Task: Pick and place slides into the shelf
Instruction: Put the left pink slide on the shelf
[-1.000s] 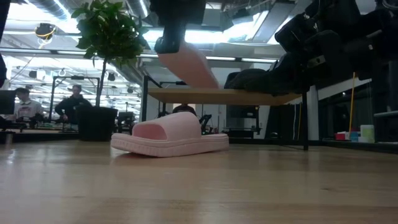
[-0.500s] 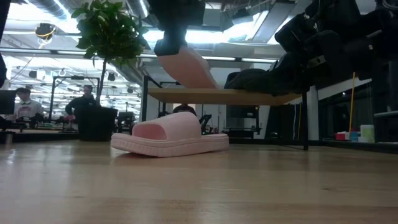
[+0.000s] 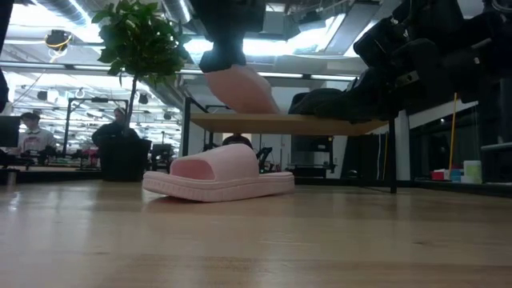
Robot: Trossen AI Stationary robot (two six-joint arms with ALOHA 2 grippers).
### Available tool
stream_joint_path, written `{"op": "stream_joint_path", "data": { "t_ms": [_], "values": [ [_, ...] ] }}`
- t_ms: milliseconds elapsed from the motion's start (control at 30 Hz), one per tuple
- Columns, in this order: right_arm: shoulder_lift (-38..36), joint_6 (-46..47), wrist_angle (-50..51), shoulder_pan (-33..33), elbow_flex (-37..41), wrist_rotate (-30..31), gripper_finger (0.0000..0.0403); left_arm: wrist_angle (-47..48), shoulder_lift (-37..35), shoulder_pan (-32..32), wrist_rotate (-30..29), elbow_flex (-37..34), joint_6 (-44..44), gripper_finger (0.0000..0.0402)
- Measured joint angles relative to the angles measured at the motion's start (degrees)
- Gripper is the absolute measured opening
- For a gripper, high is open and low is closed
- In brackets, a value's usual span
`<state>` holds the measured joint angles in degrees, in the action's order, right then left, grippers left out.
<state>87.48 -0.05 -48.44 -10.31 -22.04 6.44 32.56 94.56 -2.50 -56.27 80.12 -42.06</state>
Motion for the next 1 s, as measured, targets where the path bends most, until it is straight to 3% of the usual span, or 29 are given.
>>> {"op": "stream_joint_path", "data": {
  "t_ms": [133,233,667,800,1000],
  "values": [
    [0.00,0.02,0.00,0.00,0.00,0.00,0.0010,0.00,0.00,0.24,1.07,0.00,0.42,0.0103],
    [0.00,0.02,0.00,0.00,0.00,0.00,0.0010,0.00,0.00,0.26,5.64,0.00,2.65,0.0112],
    [0.00,0.04,-0.02,-0.04,0.00,-0.02,0.0010,-0.11,-0.02,0.28,12.35,0.02,8.57,0.0115],
    [0.00,0.04,-0.02,-0.04,0.00,-0.02,0.0010,-0.09,-0.02,0.64,9.73,0.02,8.55,0.0115],
    [0.00,0.04,-0.02,-0.07,0.00,-0.02,0.0010,-0.05,-0.04,2.19,0.23,0.02,5.37,0.0115]
  ]
}}
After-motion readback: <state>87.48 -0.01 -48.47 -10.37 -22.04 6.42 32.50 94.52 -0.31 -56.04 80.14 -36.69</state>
